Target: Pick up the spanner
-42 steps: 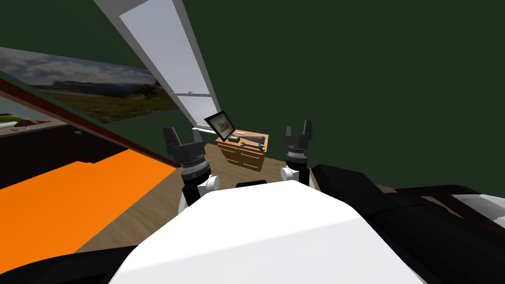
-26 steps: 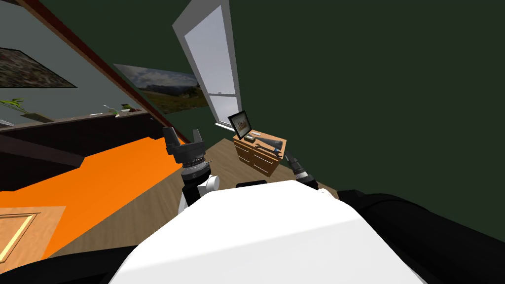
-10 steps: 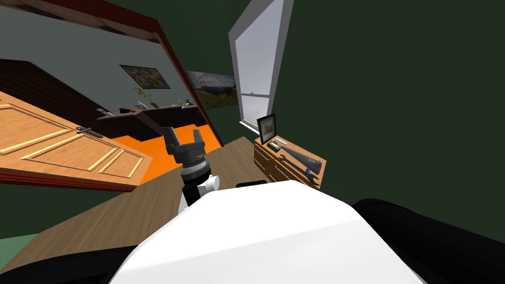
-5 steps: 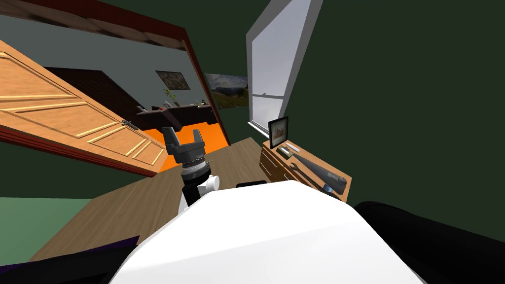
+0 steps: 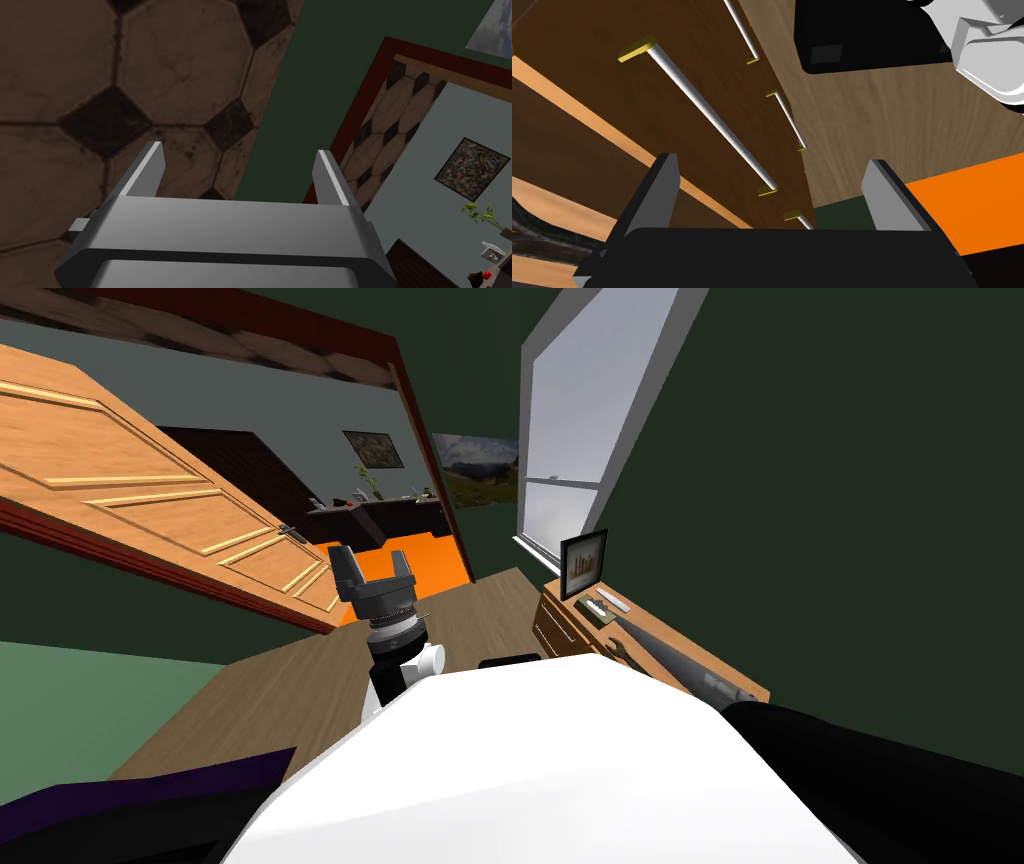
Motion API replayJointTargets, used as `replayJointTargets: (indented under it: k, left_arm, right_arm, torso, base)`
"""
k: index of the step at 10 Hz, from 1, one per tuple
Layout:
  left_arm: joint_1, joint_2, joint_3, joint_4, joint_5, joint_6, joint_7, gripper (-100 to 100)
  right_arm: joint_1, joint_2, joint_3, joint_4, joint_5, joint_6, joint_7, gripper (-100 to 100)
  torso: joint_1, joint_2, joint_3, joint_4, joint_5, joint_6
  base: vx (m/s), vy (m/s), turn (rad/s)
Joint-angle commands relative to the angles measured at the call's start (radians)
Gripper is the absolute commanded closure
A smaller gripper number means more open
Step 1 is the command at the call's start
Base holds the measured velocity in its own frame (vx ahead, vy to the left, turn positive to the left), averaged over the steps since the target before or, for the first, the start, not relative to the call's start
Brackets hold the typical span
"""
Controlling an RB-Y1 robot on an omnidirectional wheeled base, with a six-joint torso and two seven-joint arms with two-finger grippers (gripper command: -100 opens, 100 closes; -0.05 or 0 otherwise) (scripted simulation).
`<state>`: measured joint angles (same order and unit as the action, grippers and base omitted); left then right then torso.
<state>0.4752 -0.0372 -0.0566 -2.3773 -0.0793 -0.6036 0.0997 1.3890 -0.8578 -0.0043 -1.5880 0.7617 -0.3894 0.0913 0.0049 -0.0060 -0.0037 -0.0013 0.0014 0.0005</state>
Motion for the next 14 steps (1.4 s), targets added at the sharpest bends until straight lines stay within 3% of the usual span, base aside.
replayJointTargets:
  k: [1, 4, 5, 7, 10, 11, 12, 13, 14]
  left_arm:
    - [0.000, 0.000, 0.000, 0.000, 0.000, 0.000, 0.000, 0]
    - [0.000, 0.000, 0.000, 0.000, 0.000, 0.000, 0.000, 0]
    - [0.000, 0.000, 0.000, 0.000, 0.000, 0.000, 0.000, 0]
    - [0.000, 0.000, 0.000, 0.000, 0.000, 0.000, 0.000, 0]
    - [0.000, 0.000, 0.000, 0.000, 0.000, 0.000, 0.000, 0]
    - [0.000, 0.000, 0.000, 0.000, 0.000, 0.000, 0.000, 0]
    - [0.000, 0.000, 0.000, 0.000, 0.000, 0.000, 0.000, 0]
    - [0.000, 0.000, 0.000, 0.000, 0.000, 0.000, 0.000, 0]
    - [0.000, 0.000, 0.000, 0.000, 0.000, 0.000, 0.000, 0]
  right_arm:
    - [0.035, -0.032, 0.015, 0.026, 0.039, 0.017, 0.001, -100]
    - [0.078, -0.082, 0.042, 0.088, 0.105, 0.032, 0.015, -100]
    - [0.078, -0.082, 0.042, 0.088, 0.105, 0.032, 0.015, -100]
    - [0.088, -0.127, 0.067, 0.126, 0.150, 0.045, 0.025, -100]
    - [0.045, -0.157, 0.091, 0.136, 0.178, 0.054, 0.033, -100]
    - [0.053, -0.152, 0.089, 0.137, 0.175, 0.054, 0.031, -100]
    - [0.050, -0.152, 0.089, 0.139, 0.175, 0.053, 0.032, 0]
    - [0.020, -0.154, 0.107, 0.164, 0.169, 0.049, 0.023, -100]
    - [0.005, -0.155, 0.116, 0.178, 0.166, 0.047, 0.018, -100]
  torso:
    - [0.000, 0.000, 0.000, 0.000, 0.000, 0.000]
    - [-0.001, -0.003, -0.002, -0.001, 0.000, 0.000]
    - [-0.001, -0.005, -0.003, -0.001, 0.000, 0.000]
    - [-0.002, 0.001, 0.001, 0.000, -0.001, 0.000]
    - [-0.008, -0.004, -0.002, -0.001, -0.002, 0.000]
    - [-0.009, 0.000, 0.000, 0.000, -0.002, 0.000]
    - [-0.005, 0.004, 0.002, 0.001, -0.002, 0.001]
    - [-0.001, 0.007, 0.004, 0.002, 0.000, 0.001]
    - [0.001, 0.009, 0.005, 0.002, 0.000, 0.001]
  base:
    - [0.149, 0.021, 0.305]
    - [0.176, -0.010, 0.238]
    - [0.130, -0.018, 0.069]
    - [0.120, -0.059, 0.201]
    - [0.148, -0.127, 0.153]
    - [0.024, -0.073, 0.032]
    - [0.009, -0.014, 0.002]
    - [-0.027, 0.008, 0.082]
    - [-0.050, 0.020, 0.092]
